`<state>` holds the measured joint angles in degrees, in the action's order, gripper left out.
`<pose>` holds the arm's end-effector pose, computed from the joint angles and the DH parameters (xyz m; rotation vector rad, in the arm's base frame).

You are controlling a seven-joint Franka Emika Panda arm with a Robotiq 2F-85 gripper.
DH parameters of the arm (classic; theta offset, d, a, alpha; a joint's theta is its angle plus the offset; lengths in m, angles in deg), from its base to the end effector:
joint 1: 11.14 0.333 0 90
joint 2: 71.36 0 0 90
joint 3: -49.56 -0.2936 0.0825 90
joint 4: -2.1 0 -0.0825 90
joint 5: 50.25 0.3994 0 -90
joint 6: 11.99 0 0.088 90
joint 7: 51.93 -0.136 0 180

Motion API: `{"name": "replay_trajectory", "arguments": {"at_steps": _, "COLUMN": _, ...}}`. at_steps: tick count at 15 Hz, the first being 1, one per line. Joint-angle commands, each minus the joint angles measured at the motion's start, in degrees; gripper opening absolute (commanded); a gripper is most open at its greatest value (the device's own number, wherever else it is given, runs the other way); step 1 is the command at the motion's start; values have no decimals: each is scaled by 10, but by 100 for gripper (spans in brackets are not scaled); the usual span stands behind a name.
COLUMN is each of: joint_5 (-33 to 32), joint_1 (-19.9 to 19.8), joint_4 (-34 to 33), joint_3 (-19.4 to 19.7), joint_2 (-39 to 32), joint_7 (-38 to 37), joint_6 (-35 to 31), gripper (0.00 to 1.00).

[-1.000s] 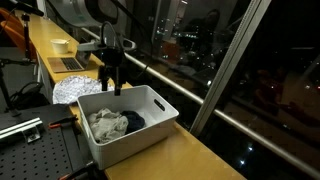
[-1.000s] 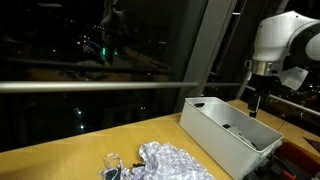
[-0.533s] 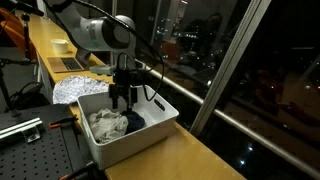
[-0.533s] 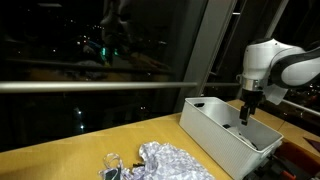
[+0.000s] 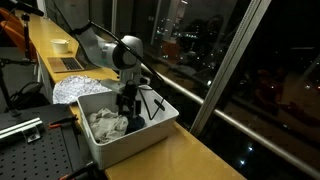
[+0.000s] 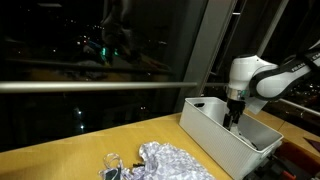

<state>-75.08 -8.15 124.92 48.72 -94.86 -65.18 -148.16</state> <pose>0.5475 0.0242 0.1349 2.8373 0.2504 -0.1888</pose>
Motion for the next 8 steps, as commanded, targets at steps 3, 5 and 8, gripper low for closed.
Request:
{"name": "replay_trajectory", "arguments": {"at_steps": 3, "joint_5": 58, "joint_1": 6, "joint_4": -24, "joint_3": 7, "joint_2": -76, "joint_7": 44, "joint_6": -32, "gripper": 100}}
{"name": "replay_trajectory", "arguments": {"at_steps": 5, "joint_5": 83, "joint_1": 6, "joint_4": -31, "joint_3": 0, "joint_2": -99, "joint_7": 53, "joint_6": -34, "gripper": 100}}
{"name": "replay_trajectory", "arguments": {"at_steps": 8, "joint_5": 111, "joint_1": 15, "joint_4": -52, "joint_3": -8, "joint_2": -130, "joint_7": 58, "joint_6": -30, "gripper": 100}}
